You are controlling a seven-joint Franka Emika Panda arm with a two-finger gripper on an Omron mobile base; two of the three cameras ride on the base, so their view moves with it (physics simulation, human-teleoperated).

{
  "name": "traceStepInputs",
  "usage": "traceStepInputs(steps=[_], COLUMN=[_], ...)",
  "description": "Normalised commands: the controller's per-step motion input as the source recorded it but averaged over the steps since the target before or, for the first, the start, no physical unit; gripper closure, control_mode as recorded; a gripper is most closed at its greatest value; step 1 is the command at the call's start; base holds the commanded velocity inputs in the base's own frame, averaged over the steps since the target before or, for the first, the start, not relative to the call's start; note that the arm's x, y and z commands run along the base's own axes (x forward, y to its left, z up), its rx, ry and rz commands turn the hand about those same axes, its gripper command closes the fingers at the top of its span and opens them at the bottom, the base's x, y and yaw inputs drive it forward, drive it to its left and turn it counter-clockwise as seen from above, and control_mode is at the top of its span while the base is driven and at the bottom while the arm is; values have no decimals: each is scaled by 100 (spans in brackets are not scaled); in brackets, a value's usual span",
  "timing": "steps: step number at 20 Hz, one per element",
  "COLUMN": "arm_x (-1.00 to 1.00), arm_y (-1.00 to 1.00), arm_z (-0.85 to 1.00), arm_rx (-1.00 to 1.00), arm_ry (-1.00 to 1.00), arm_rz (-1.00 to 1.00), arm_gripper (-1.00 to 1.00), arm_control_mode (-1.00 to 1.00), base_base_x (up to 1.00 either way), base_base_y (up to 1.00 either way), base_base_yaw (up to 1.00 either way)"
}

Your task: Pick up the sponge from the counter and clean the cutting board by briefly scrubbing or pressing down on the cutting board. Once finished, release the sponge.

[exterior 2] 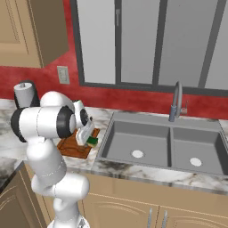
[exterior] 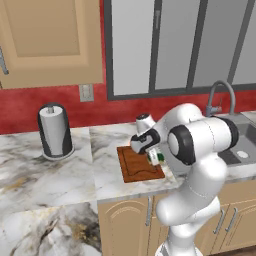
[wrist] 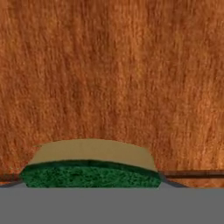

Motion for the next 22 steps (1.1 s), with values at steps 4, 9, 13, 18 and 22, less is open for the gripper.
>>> traceStepInputs(steps=[4,9,13,18,22], arm_x=[65,64,54,19,0], arm_y=[13,11,14,24,41], arm_z=[0,0,0,-1,-10], arm_rx=[4,4,3,1,0], arm_ry=[0,0,-4,-10,-9], arm_rz=[0,1,1,0,1], arm_gripper=[100,100,100,100,100], arm_control_mode=[-100,-100,-100,-100,-100], base_base_x=[0,0,0,0,0], base_base_y=[0,0,0,0,0], base_base_yaw=[0,0,0,0,0])
